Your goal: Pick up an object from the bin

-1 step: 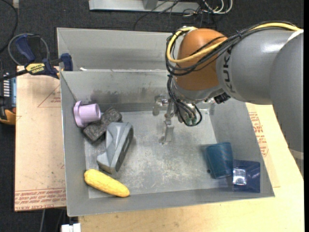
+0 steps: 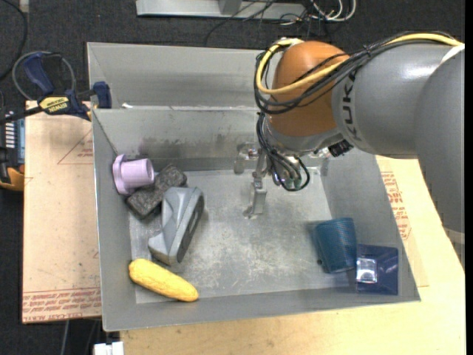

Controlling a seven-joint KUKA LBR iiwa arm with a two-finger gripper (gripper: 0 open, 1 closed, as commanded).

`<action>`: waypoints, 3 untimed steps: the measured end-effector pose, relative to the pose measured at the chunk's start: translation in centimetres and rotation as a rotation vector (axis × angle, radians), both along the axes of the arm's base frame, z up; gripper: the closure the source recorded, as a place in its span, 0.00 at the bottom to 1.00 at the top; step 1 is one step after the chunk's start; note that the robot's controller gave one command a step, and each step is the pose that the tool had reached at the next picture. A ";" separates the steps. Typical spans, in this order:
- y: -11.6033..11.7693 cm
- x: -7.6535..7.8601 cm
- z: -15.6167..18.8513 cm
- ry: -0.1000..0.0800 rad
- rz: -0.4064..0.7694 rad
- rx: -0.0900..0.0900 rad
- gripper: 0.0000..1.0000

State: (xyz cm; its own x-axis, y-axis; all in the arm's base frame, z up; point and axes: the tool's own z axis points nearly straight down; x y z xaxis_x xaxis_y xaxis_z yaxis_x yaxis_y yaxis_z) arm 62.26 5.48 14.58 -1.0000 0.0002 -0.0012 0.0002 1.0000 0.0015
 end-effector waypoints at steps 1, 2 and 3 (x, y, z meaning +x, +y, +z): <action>8.7 -1.4 -7.6 -0.001 0.294 0.003 0.00; 8.6 -0.9 -4.2 -0.006 0.439 0.001 0.00; 9.0 -2.3 -4.5 -0.006 0.508 0.002 0.00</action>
Offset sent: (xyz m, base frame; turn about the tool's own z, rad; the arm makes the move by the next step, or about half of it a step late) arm -0.0095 0.0851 -0.0430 -0.4419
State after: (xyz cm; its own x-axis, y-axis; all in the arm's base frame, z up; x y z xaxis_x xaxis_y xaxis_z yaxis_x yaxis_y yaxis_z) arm 59.91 14.45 10.13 -0.8737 -0.4864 -0.0072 -0.4865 0.8737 0.0018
